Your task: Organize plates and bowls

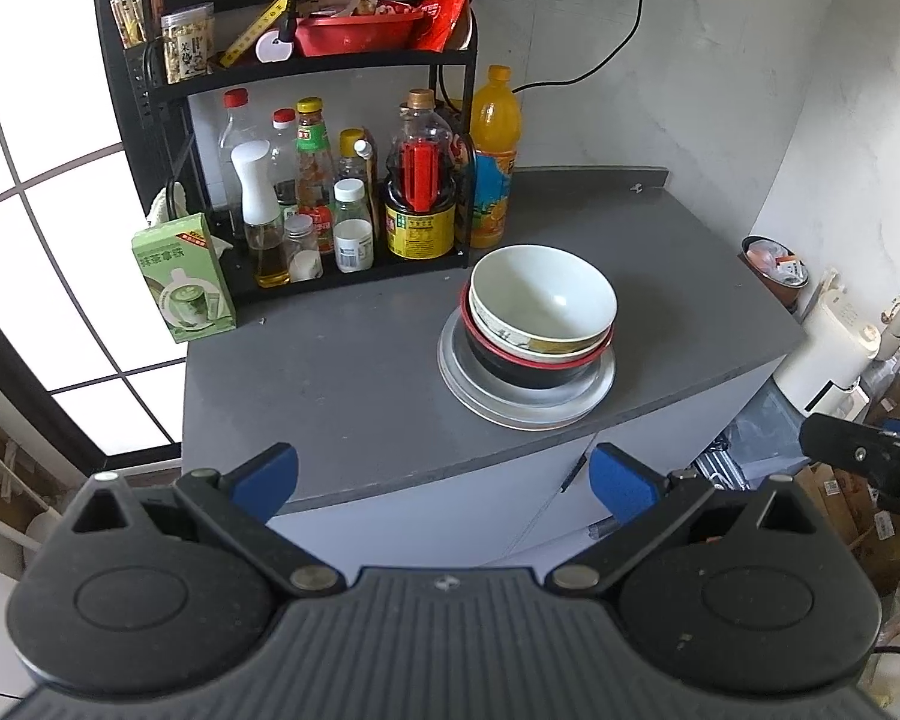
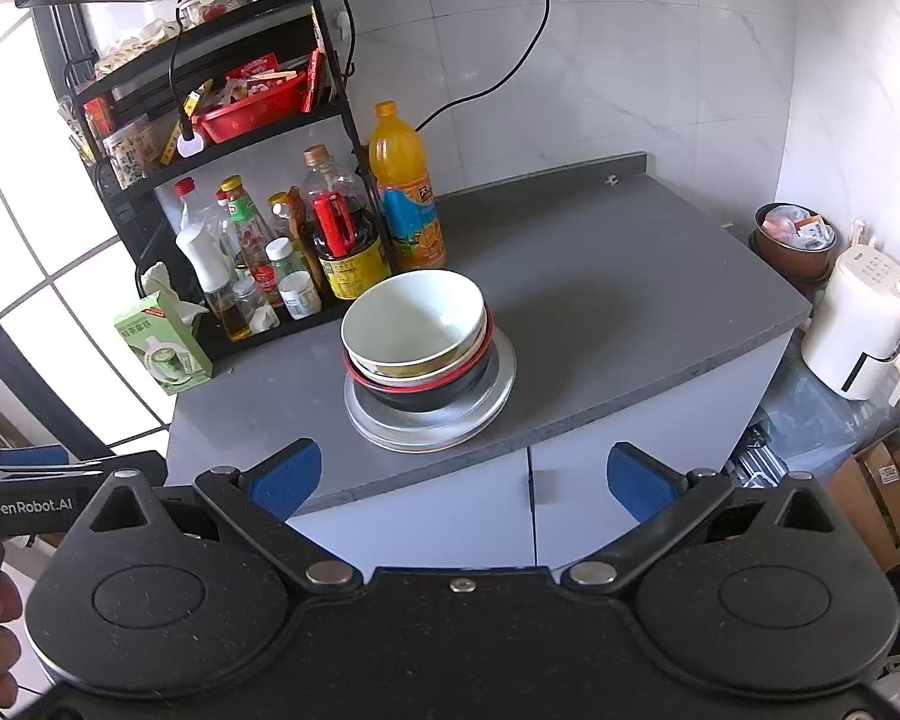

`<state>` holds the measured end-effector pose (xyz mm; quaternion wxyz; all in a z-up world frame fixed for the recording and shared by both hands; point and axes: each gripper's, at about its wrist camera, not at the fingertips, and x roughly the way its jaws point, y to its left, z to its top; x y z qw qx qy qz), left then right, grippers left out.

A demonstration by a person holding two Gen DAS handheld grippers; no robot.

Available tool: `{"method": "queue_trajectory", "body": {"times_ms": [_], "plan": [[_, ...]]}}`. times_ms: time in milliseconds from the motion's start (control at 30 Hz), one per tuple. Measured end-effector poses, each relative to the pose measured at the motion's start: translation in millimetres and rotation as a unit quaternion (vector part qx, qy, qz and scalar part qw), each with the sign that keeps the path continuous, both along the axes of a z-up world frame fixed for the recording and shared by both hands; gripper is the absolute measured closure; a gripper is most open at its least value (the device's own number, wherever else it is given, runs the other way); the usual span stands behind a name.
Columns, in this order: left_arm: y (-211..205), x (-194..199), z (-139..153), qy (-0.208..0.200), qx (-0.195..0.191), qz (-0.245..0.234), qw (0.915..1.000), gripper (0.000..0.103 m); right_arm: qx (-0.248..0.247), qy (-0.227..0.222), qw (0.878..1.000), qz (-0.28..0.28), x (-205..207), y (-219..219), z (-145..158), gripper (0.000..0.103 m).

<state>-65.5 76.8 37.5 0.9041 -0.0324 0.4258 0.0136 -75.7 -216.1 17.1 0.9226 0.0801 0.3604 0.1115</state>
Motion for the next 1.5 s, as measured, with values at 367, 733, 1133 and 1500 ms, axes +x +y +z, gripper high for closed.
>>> {"method": "queue_trajectory", "body": {"times_ms": [367, 733, 1133, 1500], "plan": [[8, -2, 0, 0.005, 0.005, 0.004, 1.0000, 0.001, -0.002, 0.006, 1.000, 0.007, -3, -1, 0, 0.001], [2, -8, -2, 0.009, 0.004, -0.003, 0.9999, 0.001, -0.019, 0.004, 1.000, 0.008, -10, -3, 2, 0.001], [-5, -13, -1, 0.010, 0.008, -0.004, 0.9999, 0.001, -0.019, 0.005, 1.000, 0.011, -15, -9, 1, 0.001], [-8, -14, -2, 0.014, 0.009, 0.002, 0.9999, 0.001, -0.019, 0.004, 1.000, 0.011, -16, -10, 1, 0.001]]}}
